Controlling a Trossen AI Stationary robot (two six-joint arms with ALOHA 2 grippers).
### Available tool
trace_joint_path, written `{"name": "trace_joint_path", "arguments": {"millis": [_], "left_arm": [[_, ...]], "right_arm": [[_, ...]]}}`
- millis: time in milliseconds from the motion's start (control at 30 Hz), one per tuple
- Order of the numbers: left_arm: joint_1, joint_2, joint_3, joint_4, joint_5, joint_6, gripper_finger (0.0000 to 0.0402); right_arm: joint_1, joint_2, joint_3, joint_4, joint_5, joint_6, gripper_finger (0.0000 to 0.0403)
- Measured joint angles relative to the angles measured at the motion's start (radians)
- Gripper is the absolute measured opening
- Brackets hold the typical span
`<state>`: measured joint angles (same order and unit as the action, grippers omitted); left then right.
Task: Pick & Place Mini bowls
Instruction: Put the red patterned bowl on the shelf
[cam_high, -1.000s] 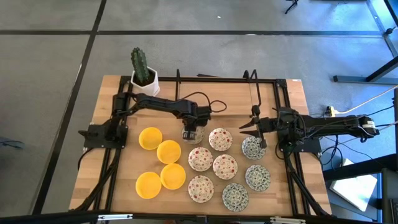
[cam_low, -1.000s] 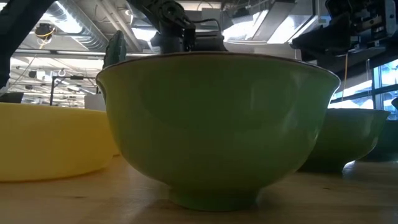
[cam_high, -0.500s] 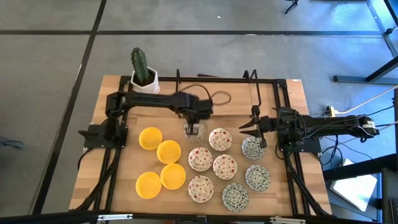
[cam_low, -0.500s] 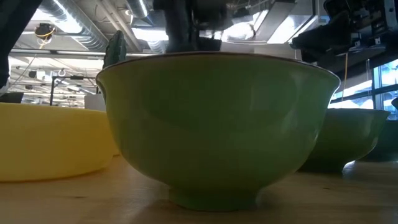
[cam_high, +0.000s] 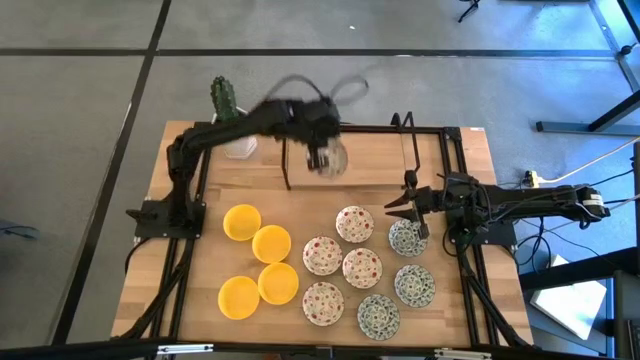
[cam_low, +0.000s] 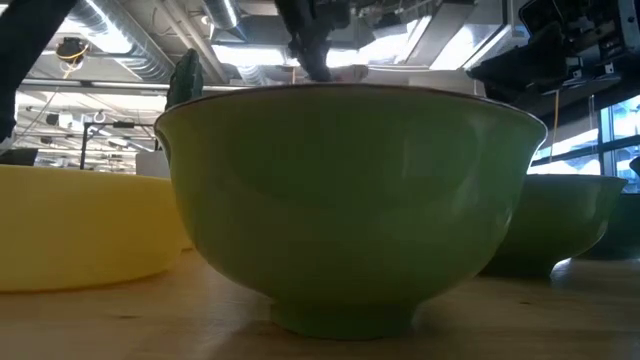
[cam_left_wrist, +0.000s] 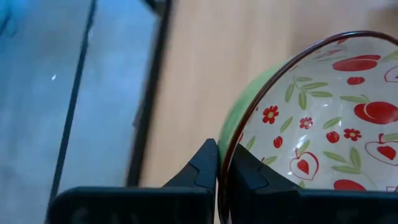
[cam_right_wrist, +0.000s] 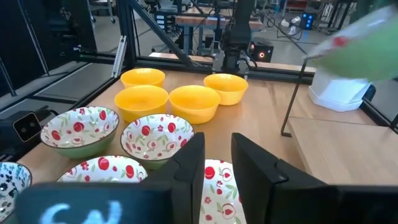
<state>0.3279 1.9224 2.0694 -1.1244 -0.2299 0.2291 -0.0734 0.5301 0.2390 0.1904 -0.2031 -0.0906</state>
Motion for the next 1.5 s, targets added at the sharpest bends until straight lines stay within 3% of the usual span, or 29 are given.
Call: {"name": "trace_joint_path", "arguments": {"millis": [100, 200, 333, 833, 1500], "left_arm": [[0.118, 0.010, 0.029, 0.002, 0.053, 0.002, 0.0007], [0.227, 0.034, 0.030, -0.004, 0.170, -0.010, 0.0007], [0.304, 0.081, 0.030, -0.008, 0.259, -0.028, 0.0007], [0.310, 0.313, 0.119, -0.066, 0.246, 0.018, 0.0007], [0.309, 0.339, 0.113, -0.135, 0.223, -0.114, 0.0007]], "right_arm": [[0.000, 0.000, 0.000, 0.000, 0.000, -0.012, 0.0081], [0.000, 0.000, 0.000, 0.000, 0.000, -0.027, 0.0081], [0.000, 0.000, 0.000, 0.001, 0.000, -0.027, 0.0081], [0.000, 0.000, 0.000, 0.044, 0.001, -0.127, 0.0081], [0.000, 0.000, 0.000, 0.060, 0.000, -0.097, 0.0081]]}}
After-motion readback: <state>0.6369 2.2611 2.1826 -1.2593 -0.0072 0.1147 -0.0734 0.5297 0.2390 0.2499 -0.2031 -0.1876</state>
